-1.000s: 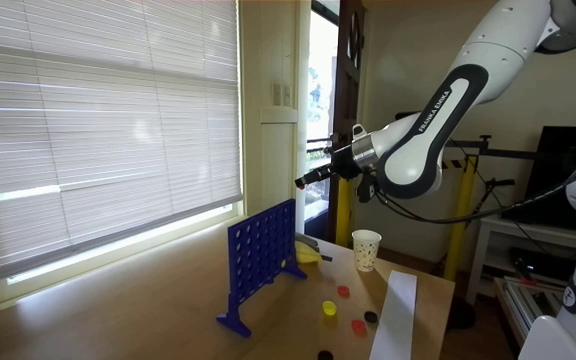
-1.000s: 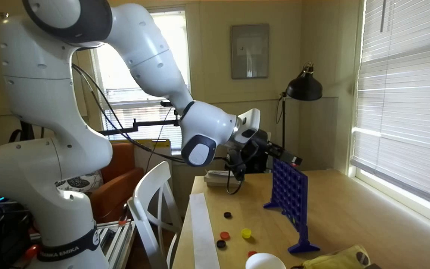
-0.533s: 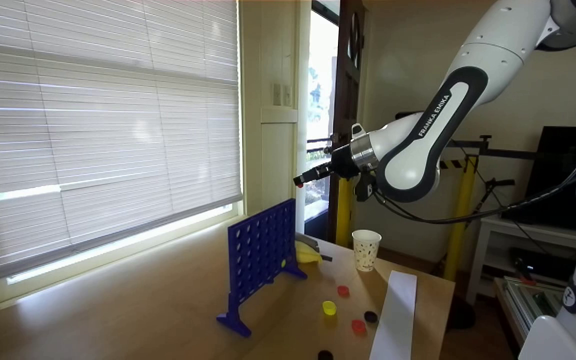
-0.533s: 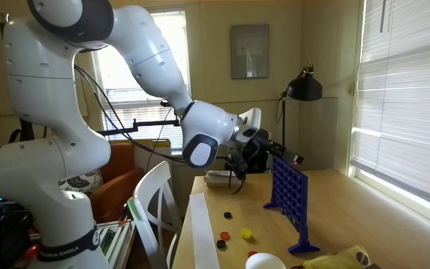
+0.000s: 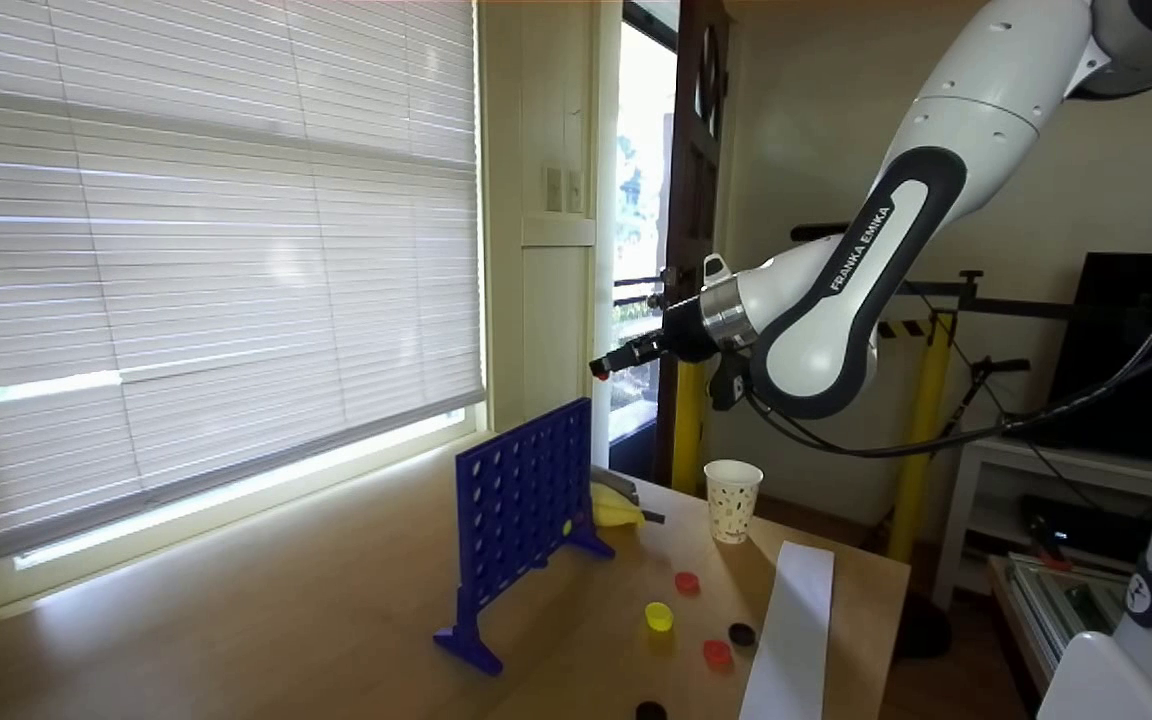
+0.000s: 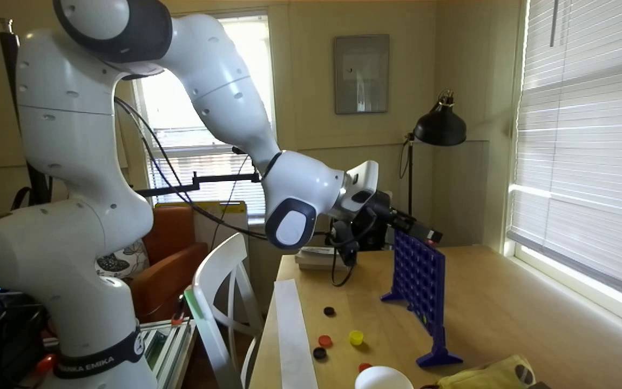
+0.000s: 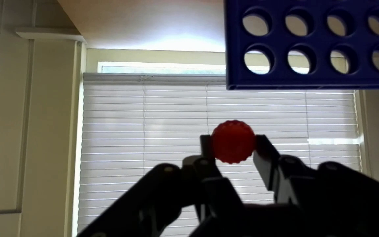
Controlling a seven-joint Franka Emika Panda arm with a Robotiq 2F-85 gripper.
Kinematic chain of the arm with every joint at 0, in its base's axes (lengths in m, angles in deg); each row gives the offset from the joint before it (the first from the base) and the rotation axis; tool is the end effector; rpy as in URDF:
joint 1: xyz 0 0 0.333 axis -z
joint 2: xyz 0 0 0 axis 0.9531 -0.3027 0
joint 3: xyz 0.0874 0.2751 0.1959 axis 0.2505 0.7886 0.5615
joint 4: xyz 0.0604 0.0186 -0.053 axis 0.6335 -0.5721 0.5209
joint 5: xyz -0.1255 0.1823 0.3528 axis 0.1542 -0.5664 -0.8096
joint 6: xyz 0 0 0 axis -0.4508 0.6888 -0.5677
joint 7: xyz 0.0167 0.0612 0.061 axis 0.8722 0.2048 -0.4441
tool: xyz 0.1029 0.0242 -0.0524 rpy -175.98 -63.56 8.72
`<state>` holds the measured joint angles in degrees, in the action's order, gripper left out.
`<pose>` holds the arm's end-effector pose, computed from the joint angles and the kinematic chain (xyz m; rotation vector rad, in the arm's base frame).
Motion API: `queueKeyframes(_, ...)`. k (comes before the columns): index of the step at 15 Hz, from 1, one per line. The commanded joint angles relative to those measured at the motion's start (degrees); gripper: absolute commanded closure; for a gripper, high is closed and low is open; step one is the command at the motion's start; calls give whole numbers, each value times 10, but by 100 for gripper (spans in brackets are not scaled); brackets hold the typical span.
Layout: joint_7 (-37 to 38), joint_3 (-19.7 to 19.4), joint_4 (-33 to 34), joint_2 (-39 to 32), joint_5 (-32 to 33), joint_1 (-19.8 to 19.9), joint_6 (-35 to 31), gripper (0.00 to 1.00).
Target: Pick up the orange object and put it in the blue object
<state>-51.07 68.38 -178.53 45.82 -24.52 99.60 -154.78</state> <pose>0.5123 -0.0153 0.3499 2.6200 -0.1231 1.6592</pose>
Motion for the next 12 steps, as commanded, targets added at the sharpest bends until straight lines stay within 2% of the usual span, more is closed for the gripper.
queueKeyframes(1, -13, 4, 9, -20, -23, -16, -26, 90)
queueKeyframes(3, -21, 4, 15, -30, -27, -26, -39, 90)
queueKeyframes(4, 17, -106, 14, -22, 0, -128, -38, 90)
queueKeyframes(7, 19, -176, 27, -37, -4, -201, -47, 90)
queueKeyframes(12, 29, -244, 54, -64, 2, -268, -51, 90)
